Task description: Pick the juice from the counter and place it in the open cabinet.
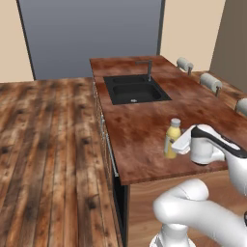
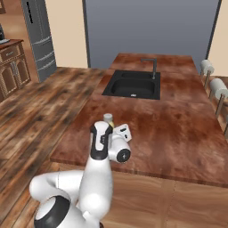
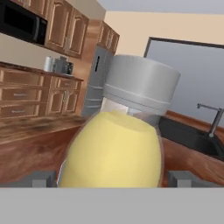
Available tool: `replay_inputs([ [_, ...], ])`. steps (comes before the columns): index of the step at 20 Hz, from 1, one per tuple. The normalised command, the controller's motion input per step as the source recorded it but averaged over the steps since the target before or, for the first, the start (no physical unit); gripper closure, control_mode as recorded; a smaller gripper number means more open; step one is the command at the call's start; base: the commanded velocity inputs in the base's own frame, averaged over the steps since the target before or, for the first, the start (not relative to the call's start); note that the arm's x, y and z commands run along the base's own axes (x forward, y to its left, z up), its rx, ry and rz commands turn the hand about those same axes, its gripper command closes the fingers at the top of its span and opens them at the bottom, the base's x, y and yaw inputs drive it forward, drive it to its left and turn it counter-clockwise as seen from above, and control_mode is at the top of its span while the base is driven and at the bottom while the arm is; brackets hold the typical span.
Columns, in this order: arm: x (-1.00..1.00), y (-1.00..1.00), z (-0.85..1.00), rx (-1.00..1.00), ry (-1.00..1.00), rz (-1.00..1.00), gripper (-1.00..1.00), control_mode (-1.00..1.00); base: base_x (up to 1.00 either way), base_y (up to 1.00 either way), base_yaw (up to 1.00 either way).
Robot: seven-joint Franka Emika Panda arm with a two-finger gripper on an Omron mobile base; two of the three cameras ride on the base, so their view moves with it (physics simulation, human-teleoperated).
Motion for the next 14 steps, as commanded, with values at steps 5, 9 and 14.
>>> replay_inputs([
  [5,0.17,0.00,-0.11,0.03,0.00,0.00,-1.00,-1.00,0.00,0.00,0.00],
  [9,0.15,0.00,-0.02,0.01,0.00,0.00,-1.00,-1.00,0.00,0.00,0.00],
  [14,0.02,0.00,-0.02,0.00,0.00,0.00,-1.00,-1.00,0.00,0.00,0.00],
])
